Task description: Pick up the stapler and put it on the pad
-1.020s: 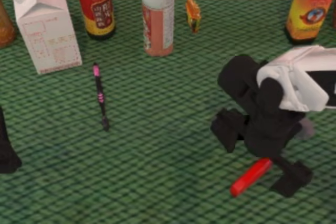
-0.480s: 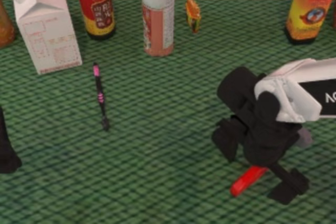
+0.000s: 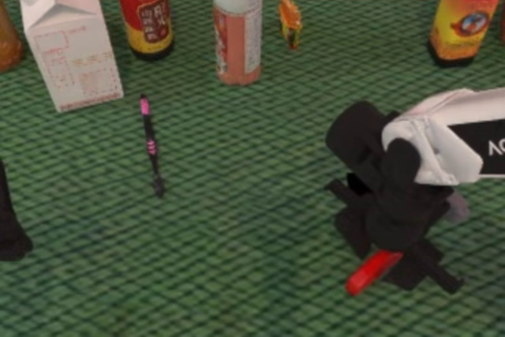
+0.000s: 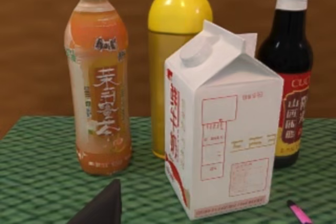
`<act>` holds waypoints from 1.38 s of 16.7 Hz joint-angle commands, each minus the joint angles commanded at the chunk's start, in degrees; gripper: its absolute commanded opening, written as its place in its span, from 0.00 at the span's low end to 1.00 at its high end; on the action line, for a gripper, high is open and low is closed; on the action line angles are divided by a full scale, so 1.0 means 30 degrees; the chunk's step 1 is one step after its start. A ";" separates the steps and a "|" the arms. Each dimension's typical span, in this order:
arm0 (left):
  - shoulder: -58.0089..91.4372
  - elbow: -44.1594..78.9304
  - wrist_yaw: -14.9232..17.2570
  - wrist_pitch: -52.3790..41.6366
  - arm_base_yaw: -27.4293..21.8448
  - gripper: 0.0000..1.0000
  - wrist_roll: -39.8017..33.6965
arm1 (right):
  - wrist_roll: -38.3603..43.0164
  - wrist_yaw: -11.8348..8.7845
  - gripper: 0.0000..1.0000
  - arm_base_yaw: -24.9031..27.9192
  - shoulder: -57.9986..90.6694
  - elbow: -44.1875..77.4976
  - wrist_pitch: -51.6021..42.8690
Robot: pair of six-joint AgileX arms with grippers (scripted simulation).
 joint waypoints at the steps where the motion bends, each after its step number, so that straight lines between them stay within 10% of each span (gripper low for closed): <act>1: 0.0000 0.0000 0.0000 0.0000 0.0000 1.00 0.0000 | 0.0000 0.0000 0.17 0.0000 0.0000 0.0000 0.0000; 4: 0.0000 0.0000 0.0000 0.0000 0.0000 1.00 0.0000 | 0.0000 0.0000 0.00 0.0000 0.0000 0.0000 0.0000; 14: 0.0000 0.0000 0.0000 0.0000 0.0000 1.00 0.0000 | 0.0061 -0.0002 0.00 -0.0010 -0.0137 0.0250 -0.0306; 23: 0.0000 0.0000 0.0000 0.0000 0.0000 1.00 0.0000 | -0.0043 -0.0016 0.00 0.0113 -0.3018 0.4090 -0.7194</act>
